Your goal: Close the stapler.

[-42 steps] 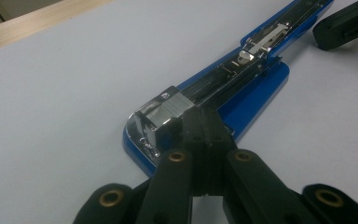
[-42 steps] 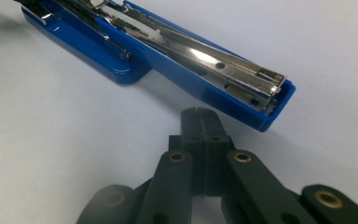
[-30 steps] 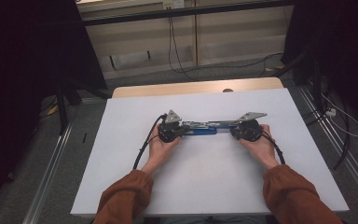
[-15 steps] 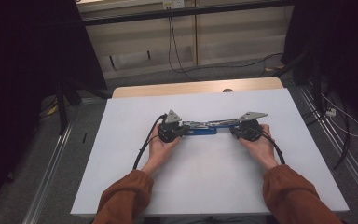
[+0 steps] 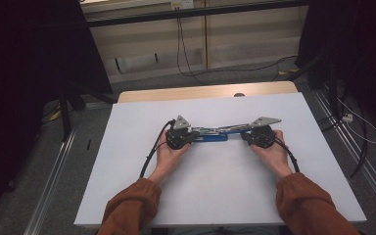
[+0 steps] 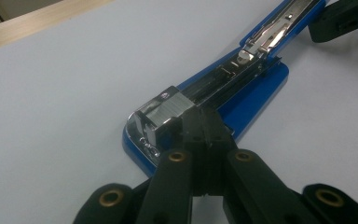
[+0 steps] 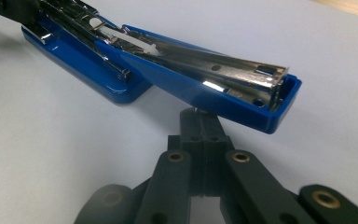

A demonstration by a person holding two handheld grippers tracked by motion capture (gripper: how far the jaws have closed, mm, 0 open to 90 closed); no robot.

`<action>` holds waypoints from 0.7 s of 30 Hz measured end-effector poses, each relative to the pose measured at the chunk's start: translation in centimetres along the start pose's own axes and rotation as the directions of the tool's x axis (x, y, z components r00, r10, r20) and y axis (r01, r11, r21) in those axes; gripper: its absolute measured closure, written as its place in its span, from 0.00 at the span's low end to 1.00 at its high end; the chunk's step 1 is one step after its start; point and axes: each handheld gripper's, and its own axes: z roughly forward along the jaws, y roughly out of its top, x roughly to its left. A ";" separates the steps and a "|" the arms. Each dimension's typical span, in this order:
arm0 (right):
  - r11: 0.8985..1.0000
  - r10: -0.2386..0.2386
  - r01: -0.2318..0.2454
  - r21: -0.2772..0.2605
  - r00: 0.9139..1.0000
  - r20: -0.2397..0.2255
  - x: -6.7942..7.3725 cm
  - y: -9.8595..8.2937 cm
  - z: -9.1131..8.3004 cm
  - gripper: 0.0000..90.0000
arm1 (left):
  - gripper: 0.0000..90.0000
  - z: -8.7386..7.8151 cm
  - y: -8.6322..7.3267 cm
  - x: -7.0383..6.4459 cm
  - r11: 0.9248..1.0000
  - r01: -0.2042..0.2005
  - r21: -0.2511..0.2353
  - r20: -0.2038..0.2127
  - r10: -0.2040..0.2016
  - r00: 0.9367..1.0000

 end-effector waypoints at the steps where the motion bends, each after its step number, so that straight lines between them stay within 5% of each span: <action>1: 1.000 0.001 -0.001 -0.002 1.000 0.000 0.0 0.0 0.0 1.00 | 1.00 0.0 0.0 0.0 1.000 0.001 0.000 0.000 -0.001 1.000; 15: 1.000 0.010 -0.011 -0.030 1.000 -0.010 0.0 0.2 -0.2 1.00 | 1.00 0.0 -0.1 -0.1 1.000 0.014 -0.004 0.010 -0.014 1.000; 21: 0.996 -0.005 0.003 -0.086 1.000 -0.025 0.3 0.5 -0.4 1.00 | 1.00 0.0 -0.1 -0.2 1.000 0.012 -0.005 0.011 -0.012 1.000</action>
